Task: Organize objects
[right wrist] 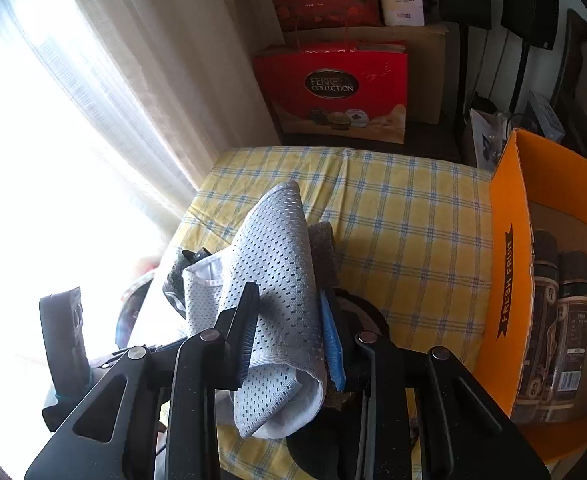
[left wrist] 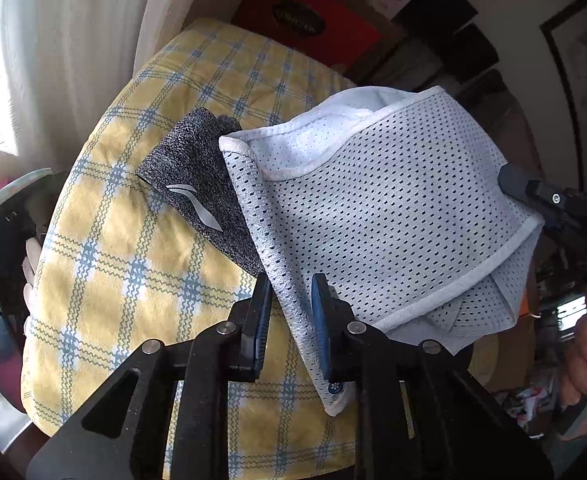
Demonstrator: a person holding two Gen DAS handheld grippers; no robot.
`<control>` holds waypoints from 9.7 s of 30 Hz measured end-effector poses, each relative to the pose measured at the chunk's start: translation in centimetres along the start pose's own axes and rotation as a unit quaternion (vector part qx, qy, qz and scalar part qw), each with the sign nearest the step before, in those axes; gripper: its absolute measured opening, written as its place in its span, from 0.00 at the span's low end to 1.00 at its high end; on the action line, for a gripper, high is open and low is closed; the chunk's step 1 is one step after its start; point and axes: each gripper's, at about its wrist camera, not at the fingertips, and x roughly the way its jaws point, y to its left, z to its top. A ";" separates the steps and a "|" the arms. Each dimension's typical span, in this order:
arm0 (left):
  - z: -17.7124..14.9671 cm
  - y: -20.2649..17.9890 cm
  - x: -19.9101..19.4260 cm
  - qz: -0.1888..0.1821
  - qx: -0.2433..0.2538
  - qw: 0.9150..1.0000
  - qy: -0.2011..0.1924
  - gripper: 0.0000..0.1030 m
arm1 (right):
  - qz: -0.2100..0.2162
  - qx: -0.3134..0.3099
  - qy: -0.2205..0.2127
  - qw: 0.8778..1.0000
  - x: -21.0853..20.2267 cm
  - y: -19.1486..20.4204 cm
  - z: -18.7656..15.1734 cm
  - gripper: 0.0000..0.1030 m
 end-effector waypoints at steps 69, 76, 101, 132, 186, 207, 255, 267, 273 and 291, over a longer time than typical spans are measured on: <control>0.0 -39.0 8.4 -0.139 0.213 0.967 0.018 0.06 | -0.212 0.152 -0.113 0.959 -18.3 -28.0 -6.9 0.11; -0.4 -38.7 12.7 -0.101 0.219 0.969 0.052 0.06 | -0.228 0.140 -0.076 0.960 -14.6 -30.0 -7.2 0.11; -0.6 -37.0 5.0 -0.063 0.276 0.959 -0.005 0.69 | -0.217 0.128 -0.094 0.963 -16.8 -27.6 -8.1 0.57; 0.7 -26.3 -4.9 0.069 0.271 0.953 -0.116 1.00 | -0.160 0.082 -0.115 0.977 -15.1 -14.4 -5.9 1.00; 3.0 -1.6 -4.2 0.097 0.091 0.990 -0.051 1.00 | -0.032 0.011 -0.008 0.999 0.9 -1.0 -6.5 0.84; 8.8 -6.5 1.5 0.084 0.130 0.988 -0.024 1.00 | 0.036 0.159 0.009 0.986 4.4 -4.4 -6.7 0.60; 9.1 -13.5 -0.4 0.045 0.165 0.985 -0.030 0.25 | 0.004 0.095 -0.092 0.991 -8.1 -5.8 -4.9 0.12; 7.1 -20.9 -2.4 -0.001 0.218 0.975 -0.037 0.25 | -0.045 0.147 -0.129 0.980 -13.8 -12.6 -5.7 0.12; 5.8 -24.3 -1.6 -0.021 0.234 0.971 -0.031 0.25 | -0.068 0.174 -0.141 0.972 -15.9 -15.9 -6.8 0.12; 2.2 -35.3 3.9 -0.052 0.291 0.955 0.004 0.25 | -0.137 0.265 -0.150 0.942 -17.7 -27.1 -11.9 0.12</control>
